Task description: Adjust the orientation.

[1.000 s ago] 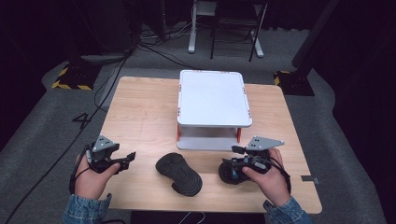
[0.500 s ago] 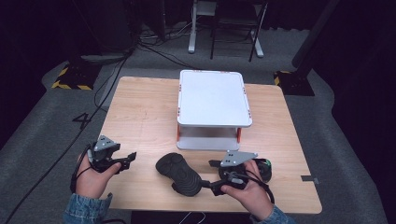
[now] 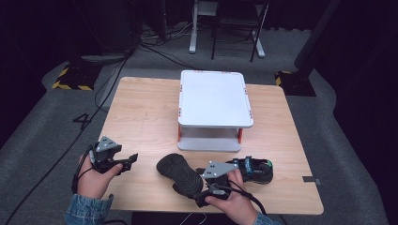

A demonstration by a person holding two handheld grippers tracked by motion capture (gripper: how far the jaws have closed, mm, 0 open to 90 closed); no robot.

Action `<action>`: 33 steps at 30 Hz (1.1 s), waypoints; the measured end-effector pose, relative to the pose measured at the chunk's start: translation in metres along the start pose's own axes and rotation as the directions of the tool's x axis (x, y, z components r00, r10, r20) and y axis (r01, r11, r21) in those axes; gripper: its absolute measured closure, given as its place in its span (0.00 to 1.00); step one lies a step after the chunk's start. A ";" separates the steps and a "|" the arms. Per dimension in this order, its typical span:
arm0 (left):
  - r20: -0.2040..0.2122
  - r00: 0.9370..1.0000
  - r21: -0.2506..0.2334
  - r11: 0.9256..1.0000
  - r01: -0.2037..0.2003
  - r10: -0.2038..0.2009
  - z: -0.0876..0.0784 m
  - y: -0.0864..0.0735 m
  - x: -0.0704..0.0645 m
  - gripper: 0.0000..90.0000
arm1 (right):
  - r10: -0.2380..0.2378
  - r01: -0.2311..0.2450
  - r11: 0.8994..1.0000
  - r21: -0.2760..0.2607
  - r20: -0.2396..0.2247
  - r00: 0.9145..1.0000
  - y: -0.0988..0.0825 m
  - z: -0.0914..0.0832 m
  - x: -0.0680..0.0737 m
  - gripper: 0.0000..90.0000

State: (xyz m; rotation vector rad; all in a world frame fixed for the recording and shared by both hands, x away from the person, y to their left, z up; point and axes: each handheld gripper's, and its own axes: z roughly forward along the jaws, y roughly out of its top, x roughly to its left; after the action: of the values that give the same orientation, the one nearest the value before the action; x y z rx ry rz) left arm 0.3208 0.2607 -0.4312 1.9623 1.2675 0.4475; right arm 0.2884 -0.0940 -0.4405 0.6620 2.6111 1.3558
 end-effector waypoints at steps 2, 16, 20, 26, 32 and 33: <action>0.004 1.000 0.003 1.000 0.001 -0.001 0.000 0.000 0.000 0.31 | -0.025 0.025 1.000 0.001 0.017 1.000 -0.001 0.003 0.004 0.15; 0.005 1.000 0.008 1.000 0.004 -0.004 0.001 -0.001 0.001 0.31 | -0.036 0.036 0.999 0.009 0.114 0.993 -0.014 0.024 0.012 0.12; 0.006 1.000 0.012 1.000 0.003 -0.003 0.003 -0.002 0.000 0.31 | 0.005 -0.006 1.000 0.013 0.099 0.995 -0.015 0.025 0.010 0.12; 0.008 1.000 0.014 1.000 0.002 -0.002 0.003 -0.002 0.000 0.31 | -0.015 0.013 1.000 0.025 0.096 0.995 -0.017 0.030 0.010 0.11; 0.006 1.000 0.013 1.000 0.006 -0.006 0.003 -0.002 0.002 0.31 | -0.005 0.004 1.000 0.011 0.088 0.996 -0.014 0.028 0.005 0.14; 0.002 1.000 0.012 1.000 0.003 -0.003 0.003 -0.002 0.002 0.31 | 0.007 -0.006 1.000 -0.016 0.087 0.996 -0.013 0.026 0.003 0.16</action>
State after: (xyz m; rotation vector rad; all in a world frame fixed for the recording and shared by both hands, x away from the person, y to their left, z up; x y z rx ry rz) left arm 0.3221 0.2621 -0.4349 1.9702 1.2742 0.4370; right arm 0.2896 -0.0796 -0.4656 0.7110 2.5305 1.3173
